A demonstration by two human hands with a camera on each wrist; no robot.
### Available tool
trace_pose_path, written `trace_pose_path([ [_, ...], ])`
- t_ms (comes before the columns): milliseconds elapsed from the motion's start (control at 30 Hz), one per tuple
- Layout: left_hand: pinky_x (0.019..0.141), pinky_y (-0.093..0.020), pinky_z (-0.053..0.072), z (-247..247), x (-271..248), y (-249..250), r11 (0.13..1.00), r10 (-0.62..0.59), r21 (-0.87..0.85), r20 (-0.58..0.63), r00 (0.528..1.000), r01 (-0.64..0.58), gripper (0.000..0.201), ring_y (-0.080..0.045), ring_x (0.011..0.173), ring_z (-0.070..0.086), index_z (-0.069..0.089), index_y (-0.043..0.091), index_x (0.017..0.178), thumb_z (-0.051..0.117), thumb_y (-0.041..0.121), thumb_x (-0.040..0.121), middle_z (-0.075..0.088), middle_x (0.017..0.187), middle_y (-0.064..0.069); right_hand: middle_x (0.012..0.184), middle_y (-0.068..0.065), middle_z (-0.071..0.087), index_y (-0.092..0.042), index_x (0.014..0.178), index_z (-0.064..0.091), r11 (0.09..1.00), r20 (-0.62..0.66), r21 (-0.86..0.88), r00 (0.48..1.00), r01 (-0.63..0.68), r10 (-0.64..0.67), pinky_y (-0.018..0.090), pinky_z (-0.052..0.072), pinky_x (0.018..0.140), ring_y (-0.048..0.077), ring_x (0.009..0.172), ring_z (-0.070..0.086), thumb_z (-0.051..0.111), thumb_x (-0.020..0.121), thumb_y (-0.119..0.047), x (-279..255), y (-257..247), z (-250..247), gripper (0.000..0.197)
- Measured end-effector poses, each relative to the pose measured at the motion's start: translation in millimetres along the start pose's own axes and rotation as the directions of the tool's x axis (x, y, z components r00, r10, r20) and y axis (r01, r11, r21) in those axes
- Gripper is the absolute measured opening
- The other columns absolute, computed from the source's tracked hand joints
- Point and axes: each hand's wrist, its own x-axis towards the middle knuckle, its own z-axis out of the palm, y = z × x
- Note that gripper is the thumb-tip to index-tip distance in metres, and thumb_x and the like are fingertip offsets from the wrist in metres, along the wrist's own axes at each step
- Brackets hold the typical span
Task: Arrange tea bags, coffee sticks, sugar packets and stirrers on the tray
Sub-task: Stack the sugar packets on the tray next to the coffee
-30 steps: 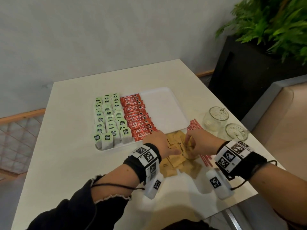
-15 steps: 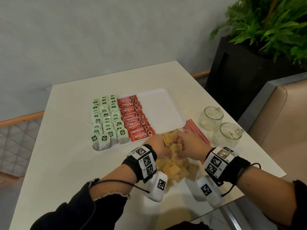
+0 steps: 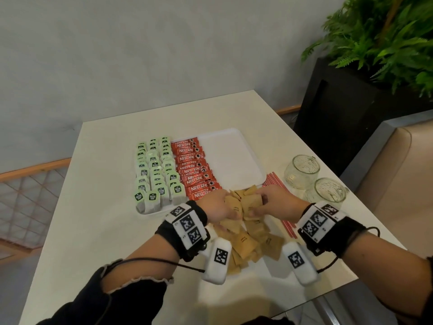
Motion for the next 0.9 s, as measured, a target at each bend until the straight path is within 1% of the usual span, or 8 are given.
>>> trace_pose_path([
  [100,0.062,-0.035,0.062,-15,-6,-6,0.994,-0.006,-0.11,0.008,1.0,0.007,0.046,-0.031,0.099,0.066,0.053,0.011,0.123,0.075,0.01,0.083,0.062,0.115,-0.012,0.103,0.008,0.072,-0.011,0.106,0.069,0.987,0.021,0.159,1.0,-0.011,0.008,0.044,0.057,0.086,0.024,0.095,0.07,0.068,0.085,-0.013,2,-13,-5,0.021],
  [200,0.056,-0.028,0.059,-32,-6,-12,0.984,0.006,-0.175,-0.058,0.998,-0.016,0.045,-0.026,0.092,0.069,0.052,0.01,0.125,0.073,0.012,0.086,0.065,0.112,-0.01,0.107,0.012,0.067,-0.006,0.108,0.061,0.967,0.054,0.253,0.998,-0.025,0.011,0.035,0.06,0.071,0.022,0.085,0.072,0.058,0.09,-0.005,2,-31,-8,0.018],
  [267,0.055,-0.027,0.059,-41,-3,-16,0.968,-0.004,-0.25,-0.12,0.993,-0.026,0.053,-0.028,0.1,0.066,0.049,0.01,0.134,0.072,0.014,0.087,0.061,0.122,-0.011,0.106,0.014,0.065,-0.004,0.106,0.059,0.98,0.064,0.198,0.998,0.005,-0.018,0.031,0.057,0.062,0.023,0.081,0.072,0.059,0.09,-0.006,4,-39,-10,0.016],
  [333,0.058,-0.03,0.06,-47,0,-17,0.948,0.006,-0.31,-0.191,0.982,-0.066,0.055,-0.028,0.102,0.065,0.046,0.01,0.137,0.07,0.015,0.088,0.057,0.128,-0.011,0.101,0.012,0.068,-0.004,0.102,0.061,0.995,0.083,0.089,0.995,0.048,-0.056,0.031,0.055,0.062,0.022,0.078,0.07,0.063,0.089,-0.009,10,-47,-11,0.014],
  [467,0.068,-0.04,0.061,-57,2,-15,0.919,0.063,-0.357,-0.29,0.955,-0.17,0.03,-0.024,0.082,0.067,0.052,0.009,0.117,0.066,0.015,0.092,0.063,0.11,-0.011,0.084,0.006,0.067,-0.008,0.093,0.06,0.995,0.172,0.098,0.984,0.033,-0.049,0.033,0.057,0.068,0.02,0.077,0.069,0.059,0.092,-0.012,24,-65,-9,0.004],
  [567,0.076,-0.054,0.059,-63,2,-14,0.9,0.082,-0.386,-0.306,0.948,-0.202,0.029,-0.034,0.095,0.069,0.057,0.011,0.114,0.069,0.017,0.089,0.067,0.112,-0.015,0.084,0.017,0.064,-0.005,0.087,0.052,0.987,0.192,0.159,0.981,0.007,-0.038,0.039,0.061,0.075,0.025,0.076,0.07,0.056,0.091,-0.003,34,-76,-7,0.006],
  [733,0.068,-0.041,0.062,-79,7,-14,0.849,0.115,-0.48,-0.24,0.964,-0.221,0.032,-0.027,0.089,0.071,0.056,0.01,0.121,0.067,0.011,0.091,0.068,0.109,-0.012,0.082,0.016,0.061,-0.003,0.083,0.056,0.996,0.176,0.067,0.982,0.058,-0.069,0.026,0.055,0.06,0.014,0.061,0.064,0.066,0.086,-0.003,61,-89,-17,0.011],
  [900,0.08,-0.051,0.059,-92,16,-17,0.817,0.101,-0.533,-0.239,0.966,-0.218,0.015,-0.032,0.098,0.07,0.059,0.019,0.106,0.063,0.014,0.093,0.067,0.108,-0.011,0.074,0.013,0.065,0.002,0.096,0.062,0.991,0.117,0.131,0.991,0.042,-0.057,0.024,0.053,0.056,0.016,0.059,0.061,0.073,0.082,-0.004,89,-99,-23,0.019],
])
